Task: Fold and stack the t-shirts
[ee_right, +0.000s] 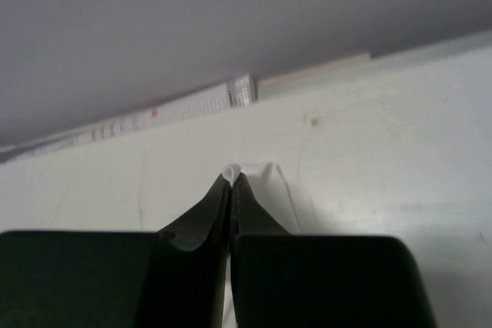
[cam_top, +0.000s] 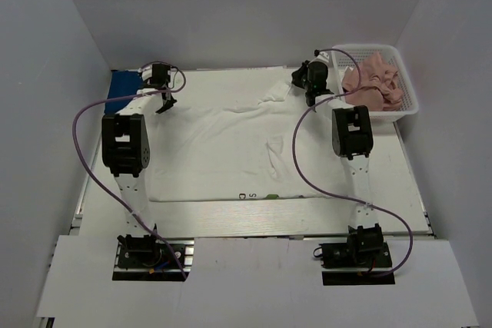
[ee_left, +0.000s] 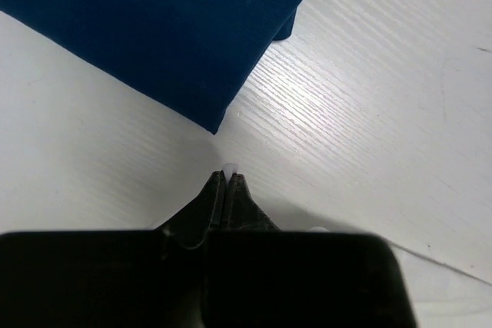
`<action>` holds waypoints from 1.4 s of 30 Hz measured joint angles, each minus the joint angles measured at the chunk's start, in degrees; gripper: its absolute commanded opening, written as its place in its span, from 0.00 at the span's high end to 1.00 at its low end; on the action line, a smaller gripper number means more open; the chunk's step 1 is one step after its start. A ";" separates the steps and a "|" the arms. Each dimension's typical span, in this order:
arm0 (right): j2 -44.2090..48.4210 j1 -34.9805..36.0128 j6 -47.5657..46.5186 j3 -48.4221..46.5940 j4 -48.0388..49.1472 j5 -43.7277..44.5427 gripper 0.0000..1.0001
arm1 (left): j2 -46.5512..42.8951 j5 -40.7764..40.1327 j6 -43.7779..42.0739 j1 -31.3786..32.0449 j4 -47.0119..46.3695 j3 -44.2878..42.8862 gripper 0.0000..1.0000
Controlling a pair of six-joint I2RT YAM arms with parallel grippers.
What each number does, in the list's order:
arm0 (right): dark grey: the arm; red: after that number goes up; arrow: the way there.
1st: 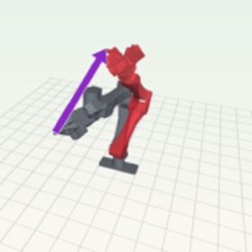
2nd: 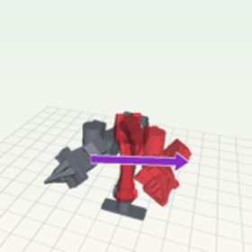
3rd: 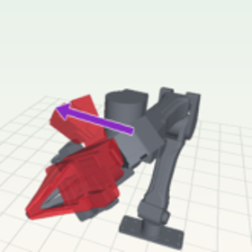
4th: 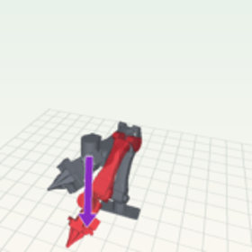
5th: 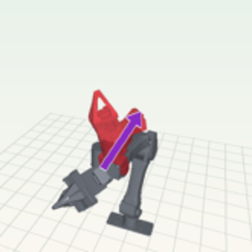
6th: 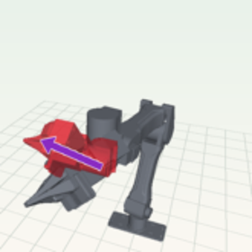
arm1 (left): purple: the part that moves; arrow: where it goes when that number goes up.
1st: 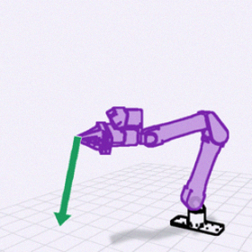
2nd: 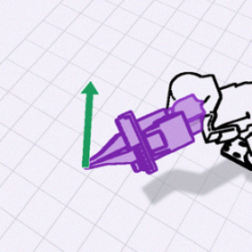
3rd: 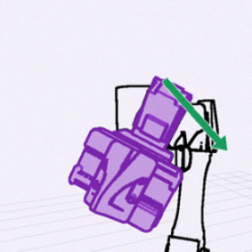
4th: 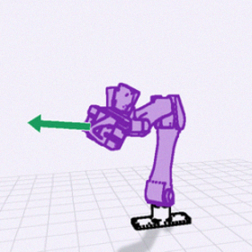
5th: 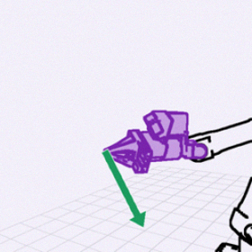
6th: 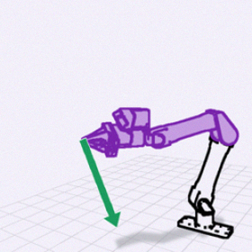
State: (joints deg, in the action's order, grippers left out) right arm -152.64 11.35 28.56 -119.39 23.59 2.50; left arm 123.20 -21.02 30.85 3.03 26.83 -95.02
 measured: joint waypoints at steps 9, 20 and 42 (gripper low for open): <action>30.08 0.31 -2.01 33.38 5.46 -0.09 1.00 | -11.63 0.02 0.11 0.28 -0.74 9.14 1.00; 62.29 0.35 -1.55 58.18 1.22 0.81 1.00 | -25.20 0.74 2.69 0.57 -1.86 24.65 1.00; 92.87 0.33 0.42 71.21 -32.85 10.67 1.00 | -39.60 -0.94 11.37 1.22 2.14 37.38 1.00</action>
State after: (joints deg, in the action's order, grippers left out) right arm -59.77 11.68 28.97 -48.18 -9.26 13.17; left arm 83.59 -21.96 42.22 4.25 28.97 -57.65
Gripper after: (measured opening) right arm 0.014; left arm 0.022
